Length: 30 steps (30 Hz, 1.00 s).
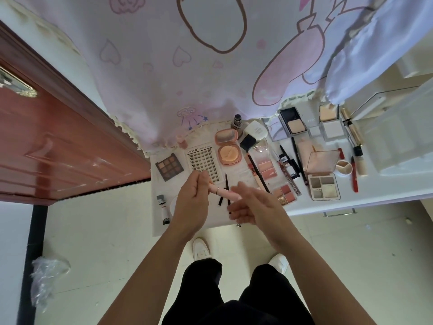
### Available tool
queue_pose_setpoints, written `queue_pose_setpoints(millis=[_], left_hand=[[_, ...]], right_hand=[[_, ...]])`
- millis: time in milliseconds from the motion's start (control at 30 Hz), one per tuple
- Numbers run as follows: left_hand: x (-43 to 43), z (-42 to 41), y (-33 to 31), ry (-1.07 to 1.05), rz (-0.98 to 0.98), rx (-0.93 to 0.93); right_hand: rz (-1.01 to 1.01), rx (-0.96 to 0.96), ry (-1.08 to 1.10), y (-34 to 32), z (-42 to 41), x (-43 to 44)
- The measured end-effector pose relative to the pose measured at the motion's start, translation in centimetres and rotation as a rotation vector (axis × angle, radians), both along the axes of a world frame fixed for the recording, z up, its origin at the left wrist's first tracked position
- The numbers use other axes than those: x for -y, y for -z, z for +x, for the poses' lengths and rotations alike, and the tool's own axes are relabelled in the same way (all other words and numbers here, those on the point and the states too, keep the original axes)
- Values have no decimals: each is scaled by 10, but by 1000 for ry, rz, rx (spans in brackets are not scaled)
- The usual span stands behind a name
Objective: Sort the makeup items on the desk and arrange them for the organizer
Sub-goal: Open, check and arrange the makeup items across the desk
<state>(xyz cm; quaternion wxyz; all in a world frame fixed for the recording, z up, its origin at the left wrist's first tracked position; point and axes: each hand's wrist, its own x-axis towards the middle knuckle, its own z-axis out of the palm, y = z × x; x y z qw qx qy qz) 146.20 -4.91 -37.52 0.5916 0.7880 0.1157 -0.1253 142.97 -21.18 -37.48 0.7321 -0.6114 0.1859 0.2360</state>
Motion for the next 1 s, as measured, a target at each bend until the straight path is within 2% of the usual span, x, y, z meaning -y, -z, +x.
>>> queue_pose_setpoints(millis=[33, 100, 200, 267, 400, 433, 467, 500, 633, 700, 800, 867, 1000], left_hand=[[1, 0, 0, 24, 31, 38], [6, -2, -1, 66, 86, 87], [11, -5, 0, 71, 89, 57], [12, -5, 3, 30, 61, -24], [17, -5, 3, -63, -39, -140], [17, -5, 3, -55, -38, -131], [18, -5, 3, -38, -32, -108], [17, -5, 2, -16, -18, -76], [13, -4, 1, 113, 88, 66], [15, -5, -1, 149, 130, 119], [12, -2, 1, 102, 196, 192], [8, 1, 4, 61, 224, 217], [7, 3, 4, -19, 230, 183]], right_hand=[[85, -117, -1, -5, 2, 1], [132, -181, -7, -8, 5, 3], [94, -32, 0, -3, 2, 2], [-80, 208, 4, 4, 0, 3], [-621, 898, -73, 28, -7, 4], [-656, 948, -72, 31, -9, 4], [-625, 894, -57, 31, -10, 5], [-543, 750, -40, 27, -10, 7], [-12, -38, -121, 2, -3, 10], [78, -187, -175, -3, 0, 11], [122, -197, -194, -6, 0, 4], [50, -111, -189, -8, -1, 0], [-571, 388, -260, -5, -8, -3]])
